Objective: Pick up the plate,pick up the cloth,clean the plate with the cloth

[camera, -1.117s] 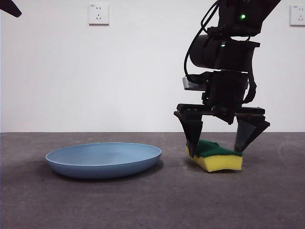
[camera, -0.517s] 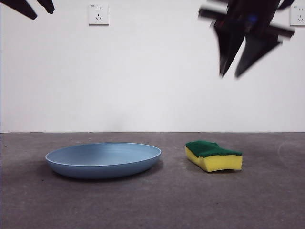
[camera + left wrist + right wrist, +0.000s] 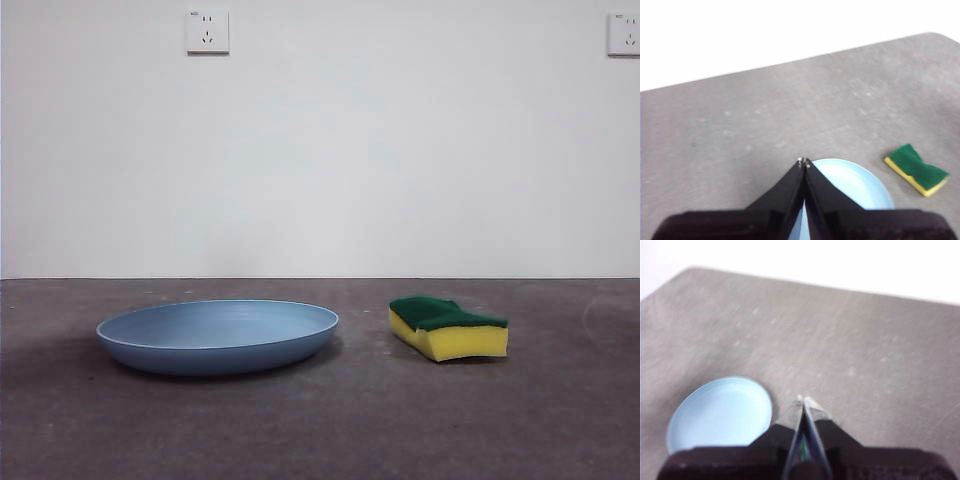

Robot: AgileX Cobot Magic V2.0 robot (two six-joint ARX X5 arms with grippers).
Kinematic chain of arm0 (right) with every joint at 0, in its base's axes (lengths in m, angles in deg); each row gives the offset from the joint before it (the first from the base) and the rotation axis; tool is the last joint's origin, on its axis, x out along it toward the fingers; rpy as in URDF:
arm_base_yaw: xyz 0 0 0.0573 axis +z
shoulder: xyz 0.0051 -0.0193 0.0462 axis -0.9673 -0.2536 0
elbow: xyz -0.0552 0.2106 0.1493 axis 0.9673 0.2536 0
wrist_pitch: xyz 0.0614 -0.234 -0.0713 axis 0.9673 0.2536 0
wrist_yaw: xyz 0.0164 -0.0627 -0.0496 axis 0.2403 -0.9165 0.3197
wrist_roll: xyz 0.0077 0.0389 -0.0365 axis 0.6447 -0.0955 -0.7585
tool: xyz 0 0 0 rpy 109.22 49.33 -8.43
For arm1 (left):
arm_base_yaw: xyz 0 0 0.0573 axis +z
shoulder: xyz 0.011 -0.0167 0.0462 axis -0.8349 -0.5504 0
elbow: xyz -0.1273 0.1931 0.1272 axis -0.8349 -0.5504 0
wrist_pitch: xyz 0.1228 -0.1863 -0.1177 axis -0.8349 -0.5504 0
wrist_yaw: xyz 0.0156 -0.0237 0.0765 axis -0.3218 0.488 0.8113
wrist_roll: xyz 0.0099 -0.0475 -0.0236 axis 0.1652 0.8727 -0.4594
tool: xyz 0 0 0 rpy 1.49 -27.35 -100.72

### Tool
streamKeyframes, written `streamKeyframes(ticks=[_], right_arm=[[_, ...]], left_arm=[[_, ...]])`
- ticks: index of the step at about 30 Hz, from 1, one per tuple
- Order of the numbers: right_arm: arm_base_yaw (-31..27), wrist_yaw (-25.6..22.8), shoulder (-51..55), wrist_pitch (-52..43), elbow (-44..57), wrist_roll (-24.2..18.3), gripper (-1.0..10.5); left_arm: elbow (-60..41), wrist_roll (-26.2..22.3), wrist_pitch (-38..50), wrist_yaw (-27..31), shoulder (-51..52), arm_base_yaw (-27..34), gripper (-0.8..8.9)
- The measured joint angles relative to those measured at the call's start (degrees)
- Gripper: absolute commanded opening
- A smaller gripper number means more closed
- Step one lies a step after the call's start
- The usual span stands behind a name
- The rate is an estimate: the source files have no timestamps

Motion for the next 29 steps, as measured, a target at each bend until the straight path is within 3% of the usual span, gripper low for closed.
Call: streamKeyframes(ticks=[3, 11, 16, 29], right_arm=[[1.2, -0.8, 5.8, -4.2, 9.1, 0.0, -0.1], [3.0, -5.2, 17.7, -10.5, 26.1, 1.3, 0.0], [3.0, -5.2, 17.9, -10.4, 26.5, 2.6, 0.0], [3.0, -5.2, 17.8, -10.5, 26.5, 3.0, 0.0]], left_arm=[[-8.6, 0.0, 4.4, 3.1, 6.5, -0.3, -0.08], [-28.4, 2.6, 14.3, 3.7, 22.8, -1.0, -0.08], [-29.6, 4.9, 14.1, 3.8, 24.1, -1.0, -0.03], [-29.6, 5.5, 13.1, 3.6, 22.8, -1.0, -0.03]])
